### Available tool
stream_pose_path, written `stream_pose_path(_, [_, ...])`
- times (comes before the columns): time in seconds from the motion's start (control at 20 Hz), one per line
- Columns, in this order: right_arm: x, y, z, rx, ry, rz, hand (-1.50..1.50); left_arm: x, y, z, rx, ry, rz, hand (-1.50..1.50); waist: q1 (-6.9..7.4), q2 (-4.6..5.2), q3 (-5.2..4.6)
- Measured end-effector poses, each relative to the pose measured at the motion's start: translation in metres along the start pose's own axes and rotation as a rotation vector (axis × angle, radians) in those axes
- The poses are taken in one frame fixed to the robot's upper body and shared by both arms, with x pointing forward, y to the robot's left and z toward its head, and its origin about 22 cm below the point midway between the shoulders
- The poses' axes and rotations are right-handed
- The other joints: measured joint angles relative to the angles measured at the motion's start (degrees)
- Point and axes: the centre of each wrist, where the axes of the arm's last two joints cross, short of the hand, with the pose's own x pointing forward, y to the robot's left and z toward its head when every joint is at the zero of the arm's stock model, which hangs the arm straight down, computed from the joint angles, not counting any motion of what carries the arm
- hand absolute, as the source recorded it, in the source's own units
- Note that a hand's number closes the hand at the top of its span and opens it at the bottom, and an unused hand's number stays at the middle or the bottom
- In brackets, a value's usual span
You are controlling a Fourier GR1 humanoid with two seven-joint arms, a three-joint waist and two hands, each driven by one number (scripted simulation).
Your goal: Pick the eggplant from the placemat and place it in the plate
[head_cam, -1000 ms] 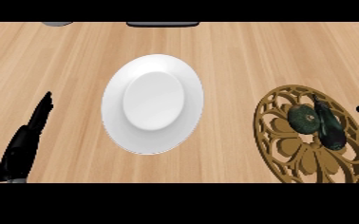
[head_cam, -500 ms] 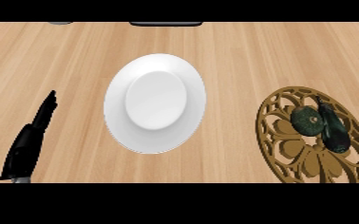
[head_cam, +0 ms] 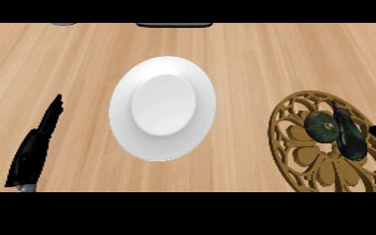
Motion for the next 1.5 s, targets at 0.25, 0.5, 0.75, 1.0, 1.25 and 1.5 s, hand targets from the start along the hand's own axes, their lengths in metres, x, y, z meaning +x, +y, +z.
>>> stream_pose_path(0.25, [-0.011,0.006,-0.019,0.059,0.023,0.044,-1.5,-0.005,0.008,0.002,0.001,0.001,0.001,0.0,-0.17,-0.06,-0.02])
stream_pose_path(0.5, [-0.016,0.012,-0.037,0.12,0.027,0.064,-1.5,-0.008,0.006,0.002,0.006,-0.001,0.0,0.0,-0.26,-0.08,-0.02])
stream_pose_path(0.75, [-0.028,0.03,-0.044,0.173,0.035,0.078,-1.5,-0.011,0.007,0.003,0.008,0.004,0.004,0.0,-0.4,-0.12,-0.03])
stream_pose_path(1.0, [-0.03,0.037,-0.051,0.18,0.05,0.095,-1.5,-0.006,0.012,0.0,0.009,0.003,0.0,0.0,-0.48,-0.35,-0.42])
stream_pose_path(1.25, [-0.029,0.045,-0.056,0.178,0.061,0.103,-1.5,-0.007,0.009,0.004,0.008,0.006,0.001,0.0,-0.58,-0.58,-0.83])
stream_pose_path(1.5, [-0.035,0.048,-0.06,0.168,0.027,0.097,1.5,-0.001,0.009,0.002,0.006,0.008,-0.003,0.0,-0.74,-0.81,-1.26])
